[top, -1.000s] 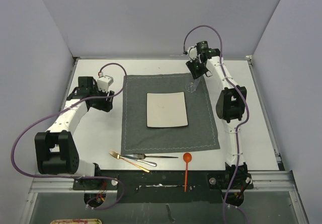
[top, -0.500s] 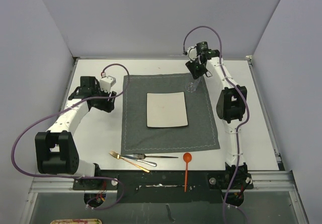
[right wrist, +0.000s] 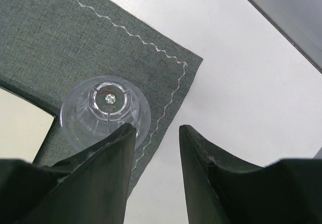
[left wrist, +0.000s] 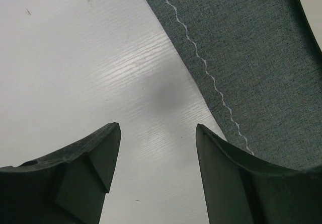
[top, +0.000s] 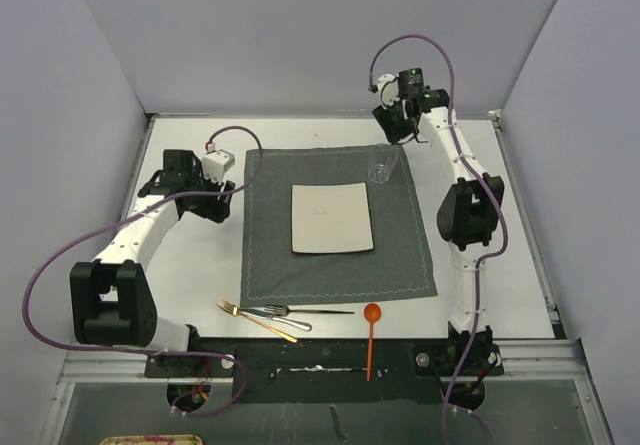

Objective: Set the dinner table for one person
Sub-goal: Adjust the cup on the napkin, then pick up the fork at the center of the board.

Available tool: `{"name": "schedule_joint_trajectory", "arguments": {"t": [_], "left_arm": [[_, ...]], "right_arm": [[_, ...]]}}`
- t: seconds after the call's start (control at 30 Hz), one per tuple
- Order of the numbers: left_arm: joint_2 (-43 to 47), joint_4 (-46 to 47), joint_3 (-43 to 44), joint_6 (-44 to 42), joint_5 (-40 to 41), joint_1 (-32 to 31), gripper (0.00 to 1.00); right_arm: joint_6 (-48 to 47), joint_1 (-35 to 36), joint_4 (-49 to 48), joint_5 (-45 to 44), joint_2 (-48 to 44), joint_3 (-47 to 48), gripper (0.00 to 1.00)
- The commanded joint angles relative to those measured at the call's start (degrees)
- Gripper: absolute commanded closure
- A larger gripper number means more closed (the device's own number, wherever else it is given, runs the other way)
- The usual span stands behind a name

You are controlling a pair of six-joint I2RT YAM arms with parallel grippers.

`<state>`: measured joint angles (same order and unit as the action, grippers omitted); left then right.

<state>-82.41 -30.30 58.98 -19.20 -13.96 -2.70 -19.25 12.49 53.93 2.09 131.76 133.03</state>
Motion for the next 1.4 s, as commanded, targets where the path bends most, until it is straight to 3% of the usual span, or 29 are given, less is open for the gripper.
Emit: {"name": "schedule_joint_trajectory", "arguments": {"t": [0.0, 0.17, 0.4, 0.6, 0.97, 1.37], "left_arm": [[1.46, 0.91, 1.87, -0.94, -0.03, -0.29, 0.4], [2.63, 0.94, -0.6, -0.89, -4.97, -0.06, 0.4], [4.64, -2.07, -1.77, -2.22, -13.47, -0.19, 0.4], [7.03, -6.07, -2.03, -4.01, -17.75, -0.69, 0.41], [22.21, -6.44, -11.52, -9.74, -26.49, -5.63, 0.48], [24.24, -13.53, -13.47, -13.7, -25.94, -11.6, 0.48]], "right_arm": [[-0.84, 0.54, -0.03, 4.18, -8.16, -2.19, 0.61], [-2.84, 0.1, 1.03, 21.72, -18.74, -18.59, 0.66], [-10.31, 2.35, 2.07, 25.42, -35.59, -43.53, 0.68], [-16.87, 5.51, 10.59, 25.96, -40.29, -52.48, 0.68], [-15.46, 9.37, 0.7, 23.57, -51.79, -73.11, 0.64], [-11.84, 10.01, -0.82, 25.86, -55.04, -77.4, 0.64]]}}
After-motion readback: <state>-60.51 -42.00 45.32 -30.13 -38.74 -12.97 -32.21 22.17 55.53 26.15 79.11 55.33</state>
